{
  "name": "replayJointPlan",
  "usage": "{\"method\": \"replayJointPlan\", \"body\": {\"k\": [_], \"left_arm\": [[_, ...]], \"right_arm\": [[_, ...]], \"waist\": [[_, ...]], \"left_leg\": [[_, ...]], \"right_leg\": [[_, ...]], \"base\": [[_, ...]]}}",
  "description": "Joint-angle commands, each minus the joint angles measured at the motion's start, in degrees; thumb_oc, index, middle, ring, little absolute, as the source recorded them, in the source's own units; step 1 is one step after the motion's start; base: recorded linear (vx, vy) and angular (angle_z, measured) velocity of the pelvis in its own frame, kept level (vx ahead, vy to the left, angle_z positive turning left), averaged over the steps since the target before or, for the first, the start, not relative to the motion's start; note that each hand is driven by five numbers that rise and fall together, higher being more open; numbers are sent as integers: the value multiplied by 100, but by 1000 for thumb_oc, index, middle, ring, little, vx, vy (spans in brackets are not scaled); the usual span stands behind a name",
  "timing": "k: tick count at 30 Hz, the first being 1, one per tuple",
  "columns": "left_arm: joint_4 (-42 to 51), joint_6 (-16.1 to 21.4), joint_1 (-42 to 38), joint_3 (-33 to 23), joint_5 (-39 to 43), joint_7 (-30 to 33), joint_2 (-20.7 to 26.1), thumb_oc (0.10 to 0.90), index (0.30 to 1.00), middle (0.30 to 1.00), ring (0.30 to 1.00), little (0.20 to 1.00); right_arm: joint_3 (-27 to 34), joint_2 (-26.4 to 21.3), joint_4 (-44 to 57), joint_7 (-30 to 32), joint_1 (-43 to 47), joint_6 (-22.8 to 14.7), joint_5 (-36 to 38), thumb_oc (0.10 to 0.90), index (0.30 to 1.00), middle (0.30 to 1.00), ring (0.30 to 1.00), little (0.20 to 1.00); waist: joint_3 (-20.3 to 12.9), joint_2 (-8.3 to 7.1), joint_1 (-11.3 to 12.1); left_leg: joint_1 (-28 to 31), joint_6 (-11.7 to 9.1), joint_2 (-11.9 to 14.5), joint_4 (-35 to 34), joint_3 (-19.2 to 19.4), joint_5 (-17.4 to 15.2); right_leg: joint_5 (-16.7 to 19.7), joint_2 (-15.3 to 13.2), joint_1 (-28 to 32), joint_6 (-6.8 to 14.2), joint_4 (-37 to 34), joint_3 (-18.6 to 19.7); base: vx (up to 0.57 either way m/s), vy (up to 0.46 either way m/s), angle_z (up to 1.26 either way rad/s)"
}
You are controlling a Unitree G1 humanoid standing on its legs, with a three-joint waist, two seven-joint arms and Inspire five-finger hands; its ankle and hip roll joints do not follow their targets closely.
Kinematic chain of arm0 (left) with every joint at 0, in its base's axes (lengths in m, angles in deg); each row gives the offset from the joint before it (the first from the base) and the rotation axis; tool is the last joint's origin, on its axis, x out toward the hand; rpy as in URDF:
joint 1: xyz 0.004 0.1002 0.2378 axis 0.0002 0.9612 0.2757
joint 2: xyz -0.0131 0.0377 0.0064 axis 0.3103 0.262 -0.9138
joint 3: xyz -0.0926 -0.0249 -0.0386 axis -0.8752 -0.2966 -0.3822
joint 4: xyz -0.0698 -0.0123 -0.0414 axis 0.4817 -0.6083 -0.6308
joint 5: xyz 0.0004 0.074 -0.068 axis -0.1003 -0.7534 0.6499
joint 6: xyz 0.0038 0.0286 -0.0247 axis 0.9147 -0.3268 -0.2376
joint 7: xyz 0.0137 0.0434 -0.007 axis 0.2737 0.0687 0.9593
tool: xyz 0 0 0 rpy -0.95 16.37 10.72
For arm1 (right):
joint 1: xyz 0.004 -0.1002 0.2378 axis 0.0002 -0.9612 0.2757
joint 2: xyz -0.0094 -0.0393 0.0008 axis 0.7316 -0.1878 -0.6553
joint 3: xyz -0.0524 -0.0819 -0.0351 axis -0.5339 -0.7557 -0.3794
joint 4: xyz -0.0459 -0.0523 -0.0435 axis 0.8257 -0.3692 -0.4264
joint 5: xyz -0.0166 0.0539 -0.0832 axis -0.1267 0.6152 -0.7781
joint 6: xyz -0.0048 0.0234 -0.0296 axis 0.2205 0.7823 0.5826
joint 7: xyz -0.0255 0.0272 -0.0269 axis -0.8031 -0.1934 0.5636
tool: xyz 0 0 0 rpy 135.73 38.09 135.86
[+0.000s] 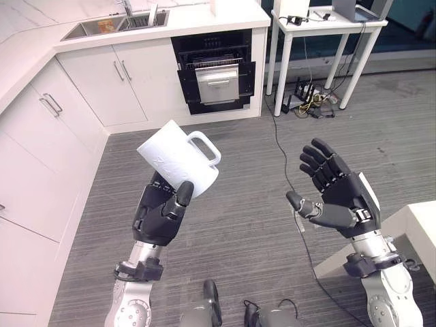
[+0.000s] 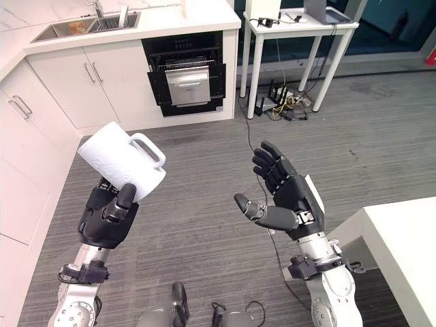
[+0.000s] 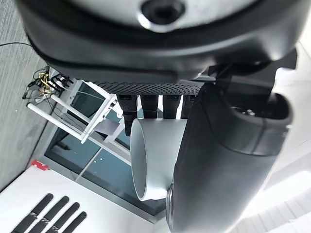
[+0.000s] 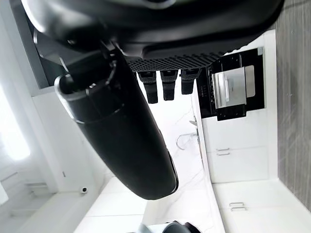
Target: Place the dishes in the dishwasher.
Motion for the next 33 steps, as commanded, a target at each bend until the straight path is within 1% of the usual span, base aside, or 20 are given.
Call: {"method": "replayJointPlan", "body": {"k": [1,4,7,10,11,14,16,17,18,20,21,22,23,24,25,27,29,30,32,33], "left_arm": [[938,553,-392,-258,207,-280,110,400,300,300,300,300],[947,490,-439,-383,289,-203,133,400,300,300,300,300],[985,504,-591,-375,165,-110,181,400,300,300,300,300],[1010,405,-770,-318,15,63,219,400,300,300,300,300],[1039,358,-805,-287,-134,138,231,400,300,300,300,300],[1061,282,-827,-306,-208,132,254,400,300,300,300,300],[1108,243,-850,-307,-227,110,265,400,300,300,300,300],[1144,214,-877,-316,-253,111,274,400,300,300,300,300],[1169,227,-893,-294,-308,132,274,400,300,300,300,300],[1160,277,-959,-258,-287,199,352,400,300,300,300,300],[1115,287,-1043,-258,-288,226,381,400,300,300,300,300],[1092,300,-1092,-269,-305,255,397,400,300,300,300,300],[1061,333,-1102,-281,-303,246,406,400,300,300,300,300],[1073,333,-1079,-289,-326,247,397,400,300,300,300,300],[1095,368,-1037,-243,-376,321,393,400,300,300,300,300],[1072,415,-998,-208,-376,279,413,400,300,300,300,300],[1081,431,-933,-193,-309,254,435,400,300,300,300,300],[1124,387,-925,-200,-237,305,463,400,300,300,300,300],[1109,344,-938,-198,-121,340,456,400,300,300,300,300],[1167,321,-877,-223,-25,360,411,400,300,300,300,300]], "right_arm": [[494,-68,758,-333,225,-502,522,800,900,900,900,900],[496,-67,810,-439,196,-342,735,800,900,900,900,900],[401,1,829,-314,316,-340,622,800,900,900,900,900],[317,70,790,-176,460,-357,370,800,900,900,900,900],[306,57,802,-125,495,-365,362,800,900,900,900,900],[297,111,835,-79,532,-360,371,800,900,900,900,900],[276,193,862,32,508,-287,321,800,900,900,900,900],[252,254,889,81,470,-229,256,800,900,900,900,900],[189,290,909,107,463,-188,171,800,900,900,900,900],[131,243,877,88,495,-98,123,800,900,900,900,900],[163,174,838,77,531,-82,166,800,900,900,900,900],[198,131,806,59,551,-99,206,800,900,900,900,900],[250,78,769,81,583,-124,221,800,900,900,900,900],[269,51,749,123,600,-155,212,800,900,900,900,900],[273,144,770,23,553,-163,187,800,900,900,900,900],[261,171,808,25,473,-217,103,800,900,900,900,900],[241,107,782,183,473,-298,-60,800,900,900,900,900],[212,45,805,317,514,-277,-107,800,900,900,900,900],[186,18,830,438,576,-250,-254,800,900,900,900,900],[186,-55,892,520,619,-200,-291,800,900,900,900,900]], "waist": [[-371,-83,-7],[-458,-101,9],[-558,-210,109],[-653,-248,196],[-678,-292,221],[-715,-331,182],[-696,-325,107],[-663,-319,51],[-651,-317,33],[-605,-276,2],[-556,-254,-11],[-497,-248,-24],[-416,-338,-55],[-381,-385,-107],[-333,-377,-282],[-343,-370,-350],[-444,-386,-352],[-501,-388,-385],[-569,-373,-423],[-601,-346,-436]], "left_leg": [[435,-56,-308,328,215,-125],[592,77,-371,328,266,-297],[704,260,-581,328,147,-455],[703,392,-704,328,11,-512],[755,471,-799,328,-47,-553],[910,629,-963,328,-185,-682],[1046,699,-1043,328,-247,-787],[1163,727,-1075,328,-238,-855],[1226,725,-1078,328,-222,-892],[1322,664,-1034,328,-231,-892],[1387,603,-994,328,-239,-904],[1455,566,-961,328,-214,-931],[1568,547,-1003,328,-96,-1038],[1663,567,-1052,328,-38,-1165],[1872,615,-1116,328,-104,-1343],[1972,671,-1148,328,-152,-1436],[2044,648,-1129,328,-86,-1494],[2118,637,-1093,328,-75,-1560],[2275,579,-1021,328,-53,-1621],[2447,486,-933,328,-66,-1658]], "right_leg": [[-384,-205,786,409,-509,257],[-457,-339,990,482,-509,202],[-529,-525,1224,600,-509,177],[-509,-558,1319,648,-509,119],[-366,-583,1381,711,-509,66],[449,-542,1526,933,-509,-17],[917,-473,1250,1056,171,36],[1083,-440,877,1092,885,35],[1057,-467,629,1070,1065,-24],[686,-370,487,940,417,-183],[627,-368,509,845,-198,-355],[564,-445,444,785,-509,-479],[467,-749,-5,810,-509,-476],[662,-933,-403,917,-509,-316],[1002,-1107,-1078,1029,-509,253],[1005,-1095,-1159,1058,-509,434],[1032,-1145,-1103,1078,-509,405],[1013,-1086,-1037,1078,-509,490],[955,-1028,-917,1011,-509,464],[887,-972,-829,918,-509,373]], "base": [[413,400,-46],[279,276,-33],[212,231,-18],[176,204,16],[188,199,17],[173,180,22],[132,169,31],[145,157,32],[175,114,22],[175,0,-4],[138,-89,-21],[118,-162,-15],[126,-205,-12],[276,-379,-5],[324,-379,7],[304,-353,41],[288,-374,48],[255,-346,31],[325,-443,28],[302,-430,21]]}}
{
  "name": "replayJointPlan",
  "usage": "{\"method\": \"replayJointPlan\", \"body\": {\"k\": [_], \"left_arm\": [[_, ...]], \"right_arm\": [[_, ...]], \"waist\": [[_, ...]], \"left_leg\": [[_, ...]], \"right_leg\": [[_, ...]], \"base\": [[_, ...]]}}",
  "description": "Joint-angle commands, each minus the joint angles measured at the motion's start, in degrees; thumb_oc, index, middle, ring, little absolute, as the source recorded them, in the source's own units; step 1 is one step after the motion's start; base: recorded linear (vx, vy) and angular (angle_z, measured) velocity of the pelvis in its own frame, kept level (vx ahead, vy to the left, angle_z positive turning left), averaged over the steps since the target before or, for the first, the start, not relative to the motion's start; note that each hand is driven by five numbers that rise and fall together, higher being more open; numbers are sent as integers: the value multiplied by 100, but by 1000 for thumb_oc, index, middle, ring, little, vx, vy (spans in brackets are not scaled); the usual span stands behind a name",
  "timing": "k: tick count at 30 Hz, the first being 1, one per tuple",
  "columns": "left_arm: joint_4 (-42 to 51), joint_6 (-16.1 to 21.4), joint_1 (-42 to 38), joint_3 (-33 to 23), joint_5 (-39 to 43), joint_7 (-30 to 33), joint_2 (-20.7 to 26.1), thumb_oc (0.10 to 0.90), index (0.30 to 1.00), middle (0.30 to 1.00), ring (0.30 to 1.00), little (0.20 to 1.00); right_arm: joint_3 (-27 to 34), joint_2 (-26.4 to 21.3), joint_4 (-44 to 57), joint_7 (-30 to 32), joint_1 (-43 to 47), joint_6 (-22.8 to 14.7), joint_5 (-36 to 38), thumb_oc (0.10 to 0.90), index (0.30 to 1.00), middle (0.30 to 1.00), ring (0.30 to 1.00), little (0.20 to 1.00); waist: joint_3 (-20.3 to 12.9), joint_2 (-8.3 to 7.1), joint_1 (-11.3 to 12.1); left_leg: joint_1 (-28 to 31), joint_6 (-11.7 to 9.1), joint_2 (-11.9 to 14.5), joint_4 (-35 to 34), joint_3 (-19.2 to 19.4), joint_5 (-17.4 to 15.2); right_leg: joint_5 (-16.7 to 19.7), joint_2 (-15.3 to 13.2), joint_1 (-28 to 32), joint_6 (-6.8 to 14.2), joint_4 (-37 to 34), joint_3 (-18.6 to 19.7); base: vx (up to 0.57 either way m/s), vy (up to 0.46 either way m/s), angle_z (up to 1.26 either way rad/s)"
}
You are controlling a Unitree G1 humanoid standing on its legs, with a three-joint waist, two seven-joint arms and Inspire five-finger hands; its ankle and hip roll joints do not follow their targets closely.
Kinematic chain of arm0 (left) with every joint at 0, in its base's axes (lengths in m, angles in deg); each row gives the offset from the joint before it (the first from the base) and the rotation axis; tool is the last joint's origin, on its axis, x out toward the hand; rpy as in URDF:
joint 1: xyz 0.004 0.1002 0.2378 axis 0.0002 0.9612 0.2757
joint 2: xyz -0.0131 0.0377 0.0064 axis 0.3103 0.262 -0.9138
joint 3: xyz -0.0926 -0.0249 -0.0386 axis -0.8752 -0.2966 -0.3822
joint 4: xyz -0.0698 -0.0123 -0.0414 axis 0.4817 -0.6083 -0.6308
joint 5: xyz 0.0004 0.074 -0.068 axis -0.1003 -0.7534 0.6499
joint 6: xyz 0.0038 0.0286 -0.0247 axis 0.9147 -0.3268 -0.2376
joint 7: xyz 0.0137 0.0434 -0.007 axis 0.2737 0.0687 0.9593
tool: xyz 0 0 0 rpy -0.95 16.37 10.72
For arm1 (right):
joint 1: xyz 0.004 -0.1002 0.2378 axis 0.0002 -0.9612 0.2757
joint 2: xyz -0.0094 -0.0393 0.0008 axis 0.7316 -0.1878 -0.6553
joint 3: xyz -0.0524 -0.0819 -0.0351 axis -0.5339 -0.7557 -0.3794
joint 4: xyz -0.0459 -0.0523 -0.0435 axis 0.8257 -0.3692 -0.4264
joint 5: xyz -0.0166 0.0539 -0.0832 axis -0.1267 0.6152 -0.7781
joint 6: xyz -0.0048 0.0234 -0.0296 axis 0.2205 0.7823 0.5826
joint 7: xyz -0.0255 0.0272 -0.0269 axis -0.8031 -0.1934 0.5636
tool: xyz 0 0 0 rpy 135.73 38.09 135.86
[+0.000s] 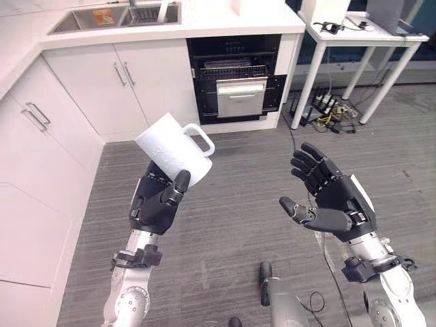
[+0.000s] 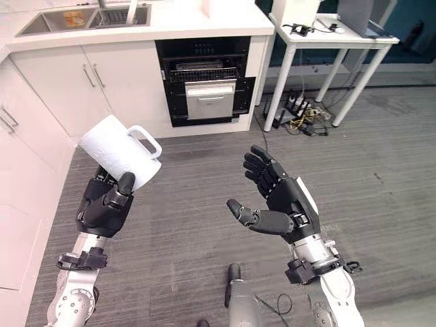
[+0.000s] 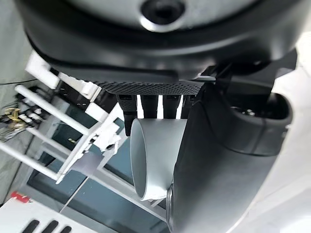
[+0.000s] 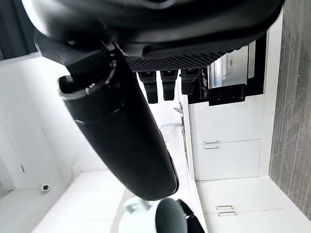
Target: Place the dishes in the dishwasher.
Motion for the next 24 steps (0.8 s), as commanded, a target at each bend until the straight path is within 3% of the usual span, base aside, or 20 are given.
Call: {"method": "replayJointPlan", "body": {"k": [1,4,6,8,9,10,11,12,14,18,24], "left_arm": [[954,355,-262,-105,211,-149,300,400,300,300,300,300],[1032,278,-156,-77,317,-208,218,400,300,300,300,300],[1051,242,-105,-56,332,-255,167,400,300,300,300,300],[1042,239,12,-47,360,-332,83,400,300,300,300,300],[1033,242,40,-47,343,-357,50,400,300,300,300,300],[967,250,-2,20,304,-398,29,400,300,300,300,300],[923,291,30,33,409,-474,83,400,300,300,300,300],[918,298,46,27,441,-500,94,400,300,300,300,300],[864,328,52,25,491,-548,94,400,300,300,300,300],[770,367,113,18,528,-645,5,400,300,300,300,300],[806,330,115,-150,606,-574,-10,400,300,300,300,300]], "right_arm": [[244,-113,401,221,498,-547,-53,800,900,900,900,900],[329,-157,434,301,441,-517,-17,800,900,900,900,900],[416,-150,437,269,340,-511,23,800,900,900,900,900],[467,-146,385,185,215,-487,11,800,900,900,900,900],[468,-131,355,156,187,-490,-30,800,900,900,900,900],[492,-142,258,251,196,-549,-113,800,900,900,900,900],[539,-222,162,316,261,-588,-92,800,900,900,900,900],[545,-236,148,340,272,-600,-107,800,900,900,900,900],[579,-259,125,327,252,-644,-136,800,900,900,900,900],[612,-312,188,290,182,-558,-177,800,900,900,900,900],[760,-272,285,4,-28,-494,-15,800,900,900,900,900]], "waist": [[-505,-139,-76],[-572,-111,-103],[-587,-105,-92],[-542,-202,-4],[-494,-217,17],[-320,-328,88],[-264,-291,71],[-220,-201,56],[-188,-50,43],[-193,75,141],[-345,16,202]], "left_leg": [[-116,-345,838,510,85,-782],[37,-524,936,510,53,-625],[101,-639,981,510,27,-185],[236,-759,872,662,-56,708],[25,-763,845,1108,-53,794],[-700,-636,879,1522,188,652],[-618,-579,984,552,621,563],[-784,-603,1106,510,690,470],[-1207,-714,1309,510,655,434],[-1828,-903,1519,510,339,613],[-1569,-774,1526,510,346,350]], "right_leg": [[-508,-335,453,568,-446,-3],[-653,-167,573,401,-446,32],[-745,-101,663,318,-446,46],[-914,-32,902,150,-446,214],[-957,-4,983,90,-446,245],[-1032,-80,1210,48,-446,193],[-1116,-107,1297,108,-446,47],[-1147,-42,1341,128,-446,-10],[-1222,88,1417,156,-446,-104],[-1478,239,1670,138,-446,-138],[-1604,-66,1896,262,-446,-369]], "base": [[215,-323,-7],[196,-316,-16],[167,-262,-20],[208,-287,-27],[147,-272,-45],[144,-110,-24],[124,-2,-3],[116,150,43],[89,131,48],[194,166,16],[256,315,-39]]}}
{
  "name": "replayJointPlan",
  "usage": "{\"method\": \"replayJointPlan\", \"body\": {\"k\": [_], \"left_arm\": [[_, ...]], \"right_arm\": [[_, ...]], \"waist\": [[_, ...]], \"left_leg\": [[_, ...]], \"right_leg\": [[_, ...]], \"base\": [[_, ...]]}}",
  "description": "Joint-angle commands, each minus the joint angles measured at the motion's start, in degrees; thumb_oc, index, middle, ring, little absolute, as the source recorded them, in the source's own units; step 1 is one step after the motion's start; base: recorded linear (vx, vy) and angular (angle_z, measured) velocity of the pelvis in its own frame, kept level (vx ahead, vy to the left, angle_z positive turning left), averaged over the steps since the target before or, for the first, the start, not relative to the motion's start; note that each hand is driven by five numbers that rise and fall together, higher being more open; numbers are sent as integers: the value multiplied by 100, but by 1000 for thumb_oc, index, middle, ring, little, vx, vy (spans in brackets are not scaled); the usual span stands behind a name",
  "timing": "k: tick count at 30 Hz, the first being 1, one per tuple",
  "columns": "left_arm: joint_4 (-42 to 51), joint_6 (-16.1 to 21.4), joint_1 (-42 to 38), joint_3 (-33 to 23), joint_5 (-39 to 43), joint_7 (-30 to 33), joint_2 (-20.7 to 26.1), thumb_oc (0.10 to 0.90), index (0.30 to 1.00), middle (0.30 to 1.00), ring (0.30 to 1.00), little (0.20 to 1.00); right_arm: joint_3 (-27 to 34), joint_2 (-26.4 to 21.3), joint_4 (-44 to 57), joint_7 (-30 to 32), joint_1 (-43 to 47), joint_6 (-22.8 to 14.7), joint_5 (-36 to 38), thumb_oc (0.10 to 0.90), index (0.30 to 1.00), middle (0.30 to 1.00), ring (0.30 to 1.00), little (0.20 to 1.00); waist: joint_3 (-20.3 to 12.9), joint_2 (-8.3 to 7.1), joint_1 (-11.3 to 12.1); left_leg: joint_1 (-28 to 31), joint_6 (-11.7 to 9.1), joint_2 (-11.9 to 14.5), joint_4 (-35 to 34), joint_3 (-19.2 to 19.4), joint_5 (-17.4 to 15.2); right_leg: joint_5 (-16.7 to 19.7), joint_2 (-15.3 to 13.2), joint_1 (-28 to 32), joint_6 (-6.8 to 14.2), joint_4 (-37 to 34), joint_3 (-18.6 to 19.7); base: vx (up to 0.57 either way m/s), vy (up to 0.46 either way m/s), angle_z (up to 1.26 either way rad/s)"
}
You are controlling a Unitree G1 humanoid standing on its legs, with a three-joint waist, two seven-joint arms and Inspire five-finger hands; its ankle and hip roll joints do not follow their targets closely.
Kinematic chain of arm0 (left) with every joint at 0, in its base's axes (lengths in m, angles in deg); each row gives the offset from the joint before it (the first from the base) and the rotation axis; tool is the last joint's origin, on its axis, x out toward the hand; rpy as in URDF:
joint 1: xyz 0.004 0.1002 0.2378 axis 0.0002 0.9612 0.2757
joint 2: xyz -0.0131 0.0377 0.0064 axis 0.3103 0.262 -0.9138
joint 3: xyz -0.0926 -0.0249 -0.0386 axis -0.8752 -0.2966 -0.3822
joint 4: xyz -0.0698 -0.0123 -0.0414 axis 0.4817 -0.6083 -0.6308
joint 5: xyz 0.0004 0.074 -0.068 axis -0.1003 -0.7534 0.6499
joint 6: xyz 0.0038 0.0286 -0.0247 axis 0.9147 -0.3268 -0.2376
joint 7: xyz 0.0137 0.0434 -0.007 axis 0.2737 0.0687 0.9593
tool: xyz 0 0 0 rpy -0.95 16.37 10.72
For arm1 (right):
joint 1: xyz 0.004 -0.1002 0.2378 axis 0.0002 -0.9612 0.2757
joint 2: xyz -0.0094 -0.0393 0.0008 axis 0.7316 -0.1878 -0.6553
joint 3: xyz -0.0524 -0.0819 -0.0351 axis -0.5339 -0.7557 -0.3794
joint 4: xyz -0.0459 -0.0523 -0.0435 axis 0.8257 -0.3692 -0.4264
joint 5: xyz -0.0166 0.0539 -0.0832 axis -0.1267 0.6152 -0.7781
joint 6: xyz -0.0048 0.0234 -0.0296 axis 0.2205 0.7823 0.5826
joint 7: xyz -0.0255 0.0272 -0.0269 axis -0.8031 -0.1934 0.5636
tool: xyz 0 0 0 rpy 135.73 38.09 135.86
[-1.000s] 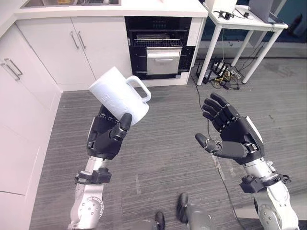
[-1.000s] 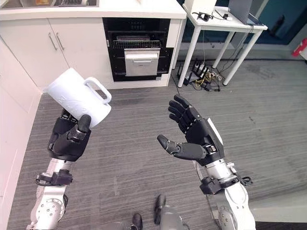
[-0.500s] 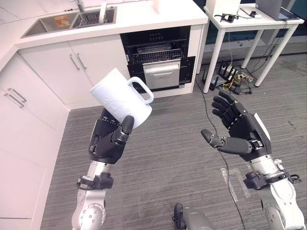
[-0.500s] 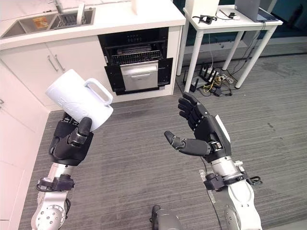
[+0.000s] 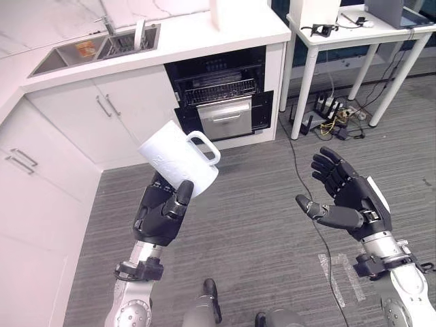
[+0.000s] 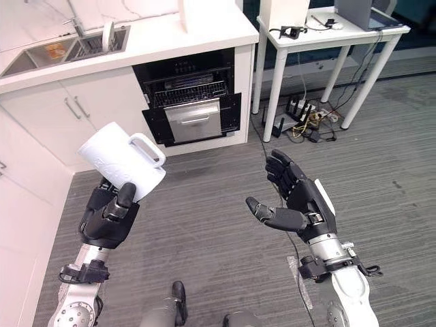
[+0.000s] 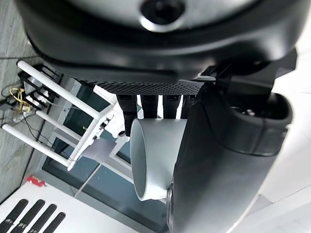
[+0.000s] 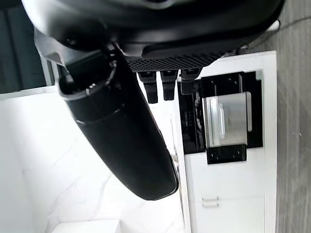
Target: Place the dishes in the dishwasher.
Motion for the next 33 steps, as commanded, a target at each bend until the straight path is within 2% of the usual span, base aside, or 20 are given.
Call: {"method": "replayJointPlan", "body": {"k": [1,3,5,8,9,10,11,12,13,15,17,18,19,20,22,25,28,33], "left_arm": [[722,390,-422,-325,285,-205,116,400,300,300,300,300],[733,366,-479,-319,212,-175,124,400,300,300,300,300],[805,301,-569,-350,111,-127,188,400,300,300,300,300],[866,302,-744,-291,-55,-58,268,400,300,300,300,300],[897,349,-752,-279,-175,-79,285,400,300,300,300,300],[942,405,-723,-282,-320,-79,310,400,300,300,300,300],[984,466,-689,-249,-482,-65,353,400,300,300,300,300],[987,545,-678,-228,-614,-15,387,400,300,300,300,300],[977,589,-708,-206,-671,49,409,400,300,300,300,300],[885,607,-824,-212,-631,94,496,400,300,300,300,300],[803,614,-903,-218,-673,56,512,400,300,300,300,300],[775,642,-905,-217,-744,24,524,400,300,300,300,300],[755,730,-913,-181,-933,61,564,400,300,300,300,300],[752,746,-918,-173,-962,76,570,400,300,300,300,300],[710,794,-882,-163,-939,42,600,400,300,300,300,300],[701,776,-809,-156,-850,76,596,400,300,300,300,300],[723,776,-781,-127,-687,103,583,400,300,300,300,300],[827,766,-674,-170,-548,112,540,400,300,300,300,300]], "right_arm": [[184,91,640,-190,296,-581,120,800,900,900,900,900],[165,143,639,-202,304,-618,114,800,900,900,900,900],[109,223,679,-165,360,-628,124,800,900,900,900,900],[-53,351,669,-62,533,-584,61,800,900,900,900,900],[-98,368,695,-42,550,-534,43,800,900,900,900,900],[-153,394,687,-66,578,-455,-10,800,900,900,900,900],[-263,424,703,-58,600,-417,-73,800,900,900,900,900],[-363,423,688,-52,635,-368,-82,800,900,900,900,900],[-408,424,657,-61,666,-354,-98,800,900,900,900,900],[-371,351,581,-132,657,-371,-62,800,900,900,900,900],[-296,279,550,-160,616,-420,28,800,900,900,900,900],[-263,262,519,-177,628,-419,78,800,900,900,900,900],[-244,248,452,-192,703,-368,218,800,900,900,900,900],[-244,261,441,-208,712,-361,230,800,900,900,900,900],[-225,378,448,-346,618,-376,127,800,900,900,900,900],[-308,331,432,-363,659,-409,115,800,900,900,900,900],[-395,262,453,-186,771,-363,45,800,900,900,900,900],[-380,67,498,-3,863,-336,5,800,900,900,900,900]], "waist": [[-468,-149,126],[-474,-181,144],[-496,-249,245],[-544,-287,359],[-560,-301,388],[-579,-291,410],[-570,-236,394],[-532,-229,379],[-514,-230,368],[-468,-243,331],[-394,-325,306],[-368,-381,301],[-301,-423,238],[-291,-413,213],[-259,-363,49],[-367,-403,47],[-452,-421,37],[-544,-398,10]], "left_leg": [[328,-43,-48,148,116,-579],[345,8,-104,148,130,-611],[344,139,-247,148,59,-666],[357,314,-406,148,-15,-738],[367,370,-477,148,-59,-764],[398,434,-556,148,-172,-799],[478,503,-594,148,-301,-858],[571,534,-633,148,-334,-906],[606,526,-634,148,-331,-926],[659,457,-609,148,-327,-912],[700,431,-632,148,-196,-942],[734,427,-658,148,-94,-998],[857,410,-646,148,96,-1127],[883,415,-641,148,104,-1155],[1017,469,-645,148,66,-1258],[1216,460,-623,148,170,-1413],[1345,423,-596,148,97,-1481],[1695,175,-401,148,8,-1487]], "right_leg": [[-144,-600,134,451,-558,-664],[-127,-663,173,499,-558,-681],[-75,-786,248,607,-558,-745],[-35,-827,382,681,-558,-826],[75,-814,423,701,-558,-847],[337,-748,484,723,-558,-851],[736,-559,547,759,-491,-862],[861,-483,239,764,-12,-841],[810,-448,118,735,-51,-837],[617,-353,72,633,-558,-901],[458,-589,-264,621,-558,-955],[560,-770,-487,673,-558,-980],[928,-1130,-1022,808,-558,-932],[971,-1163,-1130,831,-558,-843],[1077,-1145,-1461,879,-558,-331],[1079,-1258,-1442,929,-558,-393],[976,-1161,-1278,925,-558,-280],[790,-946,-1075,688,-558,-418]], "base": [[167,242,-15],[142,226,-5],[164,293,18],[185,308,17],[200,319,16],[257,373,9],[257,394,11],[199,291,5],[138,159,-2],[103,11,-20],[46,-73,2],[94,-179,8],[101,-169,-45],[156,-193,-67],[200,-186,-15],[259,-325,53],[241,-365,28],[249,-418,16]]}}
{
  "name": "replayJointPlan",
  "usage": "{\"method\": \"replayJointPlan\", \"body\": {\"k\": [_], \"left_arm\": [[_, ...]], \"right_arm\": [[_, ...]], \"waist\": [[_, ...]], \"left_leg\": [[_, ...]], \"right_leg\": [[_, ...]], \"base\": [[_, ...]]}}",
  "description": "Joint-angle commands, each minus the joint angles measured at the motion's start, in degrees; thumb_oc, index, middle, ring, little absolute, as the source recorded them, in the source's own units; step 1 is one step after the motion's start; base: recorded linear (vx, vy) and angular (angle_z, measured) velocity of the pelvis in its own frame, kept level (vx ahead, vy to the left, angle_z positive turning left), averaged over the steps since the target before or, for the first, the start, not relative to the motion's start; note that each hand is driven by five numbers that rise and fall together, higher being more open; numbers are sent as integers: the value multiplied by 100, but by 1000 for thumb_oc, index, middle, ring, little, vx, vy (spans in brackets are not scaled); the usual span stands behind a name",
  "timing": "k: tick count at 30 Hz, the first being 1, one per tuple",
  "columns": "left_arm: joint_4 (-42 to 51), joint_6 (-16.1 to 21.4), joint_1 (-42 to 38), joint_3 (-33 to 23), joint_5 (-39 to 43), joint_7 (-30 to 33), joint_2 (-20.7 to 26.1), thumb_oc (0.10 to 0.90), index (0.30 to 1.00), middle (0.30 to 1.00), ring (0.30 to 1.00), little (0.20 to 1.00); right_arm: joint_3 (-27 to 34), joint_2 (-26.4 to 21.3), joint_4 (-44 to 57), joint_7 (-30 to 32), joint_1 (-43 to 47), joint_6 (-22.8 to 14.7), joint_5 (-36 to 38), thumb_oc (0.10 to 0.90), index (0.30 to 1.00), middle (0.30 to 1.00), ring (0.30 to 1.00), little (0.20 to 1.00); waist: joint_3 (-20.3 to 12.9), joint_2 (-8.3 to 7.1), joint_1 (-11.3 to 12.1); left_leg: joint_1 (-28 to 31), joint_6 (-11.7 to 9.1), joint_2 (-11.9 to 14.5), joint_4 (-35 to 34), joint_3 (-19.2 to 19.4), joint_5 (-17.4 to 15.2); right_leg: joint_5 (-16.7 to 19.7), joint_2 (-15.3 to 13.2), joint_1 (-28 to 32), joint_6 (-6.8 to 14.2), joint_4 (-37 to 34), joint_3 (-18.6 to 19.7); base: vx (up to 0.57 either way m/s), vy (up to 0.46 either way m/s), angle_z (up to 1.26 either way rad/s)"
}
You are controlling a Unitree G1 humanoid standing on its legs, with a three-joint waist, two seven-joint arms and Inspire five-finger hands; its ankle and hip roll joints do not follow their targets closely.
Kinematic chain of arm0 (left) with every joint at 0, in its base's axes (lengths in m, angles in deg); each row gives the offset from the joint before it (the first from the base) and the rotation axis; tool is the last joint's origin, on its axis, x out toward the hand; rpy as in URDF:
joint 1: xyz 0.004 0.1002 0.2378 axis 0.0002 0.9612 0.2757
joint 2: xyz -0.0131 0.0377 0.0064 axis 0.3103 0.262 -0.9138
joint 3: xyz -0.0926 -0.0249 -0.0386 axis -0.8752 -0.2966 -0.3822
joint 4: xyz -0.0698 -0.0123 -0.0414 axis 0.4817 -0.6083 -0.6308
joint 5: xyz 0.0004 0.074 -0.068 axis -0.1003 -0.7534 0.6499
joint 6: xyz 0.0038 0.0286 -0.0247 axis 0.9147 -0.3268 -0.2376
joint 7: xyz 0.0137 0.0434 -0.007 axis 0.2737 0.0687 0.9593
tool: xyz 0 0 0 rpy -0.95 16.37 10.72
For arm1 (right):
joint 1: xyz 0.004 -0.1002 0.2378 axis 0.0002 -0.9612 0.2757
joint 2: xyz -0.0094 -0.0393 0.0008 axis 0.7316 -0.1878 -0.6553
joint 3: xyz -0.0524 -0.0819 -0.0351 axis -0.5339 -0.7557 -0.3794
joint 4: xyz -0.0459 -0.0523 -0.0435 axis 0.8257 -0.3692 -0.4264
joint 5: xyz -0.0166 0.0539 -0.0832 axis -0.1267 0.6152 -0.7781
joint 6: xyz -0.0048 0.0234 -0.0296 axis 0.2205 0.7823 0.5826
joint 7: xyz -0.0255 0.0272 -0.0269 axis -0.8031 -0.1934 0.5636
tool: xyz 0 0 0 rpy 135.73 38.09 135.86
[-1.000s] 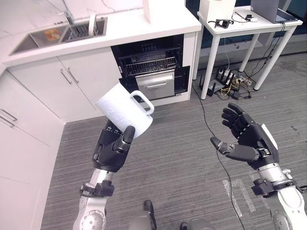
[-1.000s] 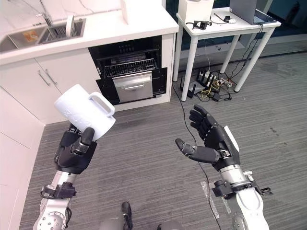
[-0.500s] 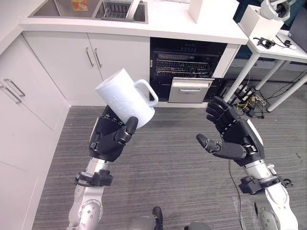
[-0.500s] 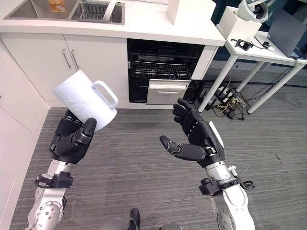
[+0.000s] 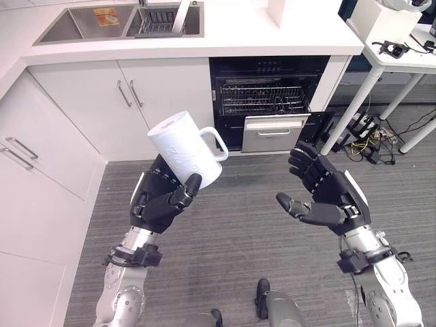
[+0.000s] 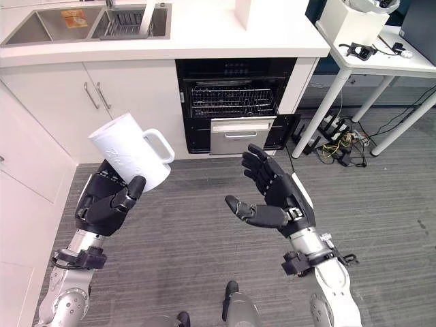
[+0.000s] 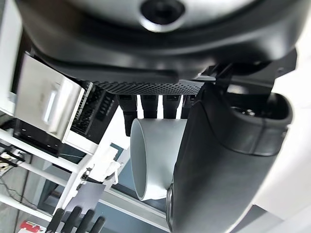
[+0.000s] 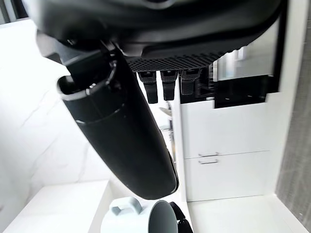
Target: Place the dishes in the dishwasher.
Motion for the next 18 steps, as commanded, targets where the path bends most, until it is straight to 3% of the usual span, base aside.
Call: {"method": "replayJointPlan", "body": {"k": [1,6,7,8,10,12,14,16,18], "left_arm": [[684,503,-403,-169,394,-217,39,400,300,300,300,300],[615,354,-276,-169,525,-433,-102,400,300,300,300,300],[596,342,-212,-175,554,-472,-136,400,300,300,300,300],[580,342,-165,-186,559,-502,-163,400,300,300,300,300],[512,322,-126,-161,472,-626,-234,400,300,300,300,300],[478,336,-139,-83,330,-661,-218,400,300,300,300,300],[477,383,-91,-65,367,-693,-155,400,300,300,300,300],[445,421,-116,-32,430,-714,-124,400,300,300,300,300],[379,405,-164,-19,443,-764,-161,400,300,300,300,300]], "right_arm": [[404,-168,302,146,211,-510,51,800,900,900,900,900],[522,-124,309,51,-6,-498,23,800,900,900,900,900],[527,-125,300,-13,-70,-497,10,800,900,900,900,900],[538,-141,274,-70,-97,-496,36,800,900,900,900,900],[552,-104,174,-150,-157,-589,6,800,900,900,900,900],[515,-117,125,-85,-95,-565,79,800,900,900,900,900],[440,-125,61,-71,-30,-582,14,800,900,900,900,900],[412,-132,65,-63,-43,-636,-29,800,900,900,900,900],[370,-166,106,-52,-24,-587,47,800,900,900,900,900]], "waist": [[-623,-37,-147],[-663,-81,-168],[-657,-138,-144],[-635,-152,-131],[-532,-198,-96],[-447,-189,-35],[-358,-26,-48],[-290,193,-48],[-268,326,61]], "left_leg": [[88,45,270,185,503,-428],[243,-131,353,185,507,419],[305,-149,301,304,495,706],[166,-156,304,752,485,797],[-436,-64,249,1732,545,785],[-659,108,-11,1370,573,457],[-658,102,-6,185,851,428],[-1264,-50,201,185,844,479],[-1858,-201,289,185,530,729]], "right_leg": [[-434,-110,232,271,-615,66],[-642,55,435,21,-615,106],[-702,69,508,-59,-615,172],[-749,111,570,-127,-615,212],[-801,159,736,-238,-615,258],[-842,165,817,-169,-615,275],[-935,290,916,-80,-615,292],[-1053,499,1055,-61,-615,249],[-1255,676,1315,-74,-615,259]], "base": [[252,-408,-1],[203,-327,-20],[204,-288,-18],[191,-278,-19],[142,-223,-40],[163,-58,-9],[198,129,-9],[192,167,21],[281,183,5]]}}
